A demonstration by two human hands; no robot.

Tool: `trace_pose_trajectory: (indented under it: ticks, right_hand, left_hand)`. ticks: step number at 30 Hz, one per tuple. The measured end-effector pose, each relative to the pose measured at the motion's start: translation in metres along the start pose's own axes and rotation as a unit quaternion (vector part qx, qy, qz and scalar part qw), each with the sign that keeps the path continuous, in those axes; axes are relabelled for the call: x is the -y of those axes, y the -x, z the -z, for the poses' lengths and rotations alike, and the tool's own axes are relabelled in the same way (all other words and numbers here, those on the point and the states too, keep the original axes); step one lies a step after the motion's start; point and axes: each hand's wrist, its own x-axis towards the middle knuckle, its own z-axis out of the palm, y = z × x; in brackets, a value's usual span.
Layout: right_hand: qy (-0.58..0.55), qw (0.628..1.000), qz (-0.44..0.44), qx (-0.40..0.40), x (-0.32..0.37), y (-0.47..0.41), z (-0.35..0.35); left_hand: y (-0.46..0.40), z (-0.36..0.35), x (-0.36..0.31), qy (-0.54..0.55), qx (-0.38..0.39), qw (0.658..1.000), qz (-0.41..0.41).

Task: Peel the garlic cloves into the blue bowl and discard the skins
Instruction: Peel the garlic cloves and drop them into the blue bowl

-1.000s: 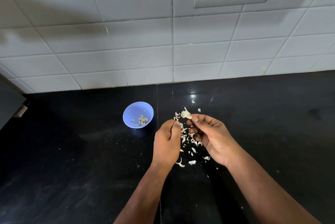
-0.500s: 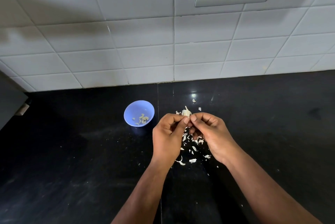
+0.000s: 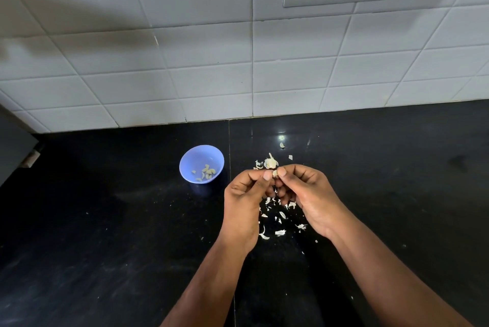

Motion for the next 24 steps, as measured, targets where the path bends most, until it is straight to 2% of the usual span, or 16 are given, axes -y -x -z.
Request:
trace_pose_trajectory:
  ticks: [5,9,12,18,21,24]
  right_hand:
    - [0.025,1.0,-0.002,-0.014,-0.002,-0.001,-0.004]
    - [0.035,0.999,-0.005,-0.017,-0.005,0.001,-0.01]
    - [0.033,0.999,-0.011,-0.014,-0.005,0.001,-0.012]
    - [-0.038,0.998,-0.042,-0.018,-0.002,0.003,-0.013]
    - [-0.003,0.998,-0.04,-0.042,-0.002,0.003,-0.014]
    - [0.038,0.997,-0.026,-0.062,-0.002,0.004,-0.014]
  left_hand:
    - [0.001,-0.003,0.005,-0.099,-0.062,0.993,-0.017]
    - [-0.001,0.003,0.016,-0.261,-0.084,0.959,-0.076]
    - [0.0,0.002,0.014,-0.321,-0.073,0.937,-0.116]
    - [-0.001,0.002,0.01,-0.288,-0.067,0.951,-0.09]
    - [0.0,0.005,0.01,-0.26,-0.059,0.961,-0.068]
    - [0.002,0.008,0.008,-0.274,-0.043,0.958,-0.077]
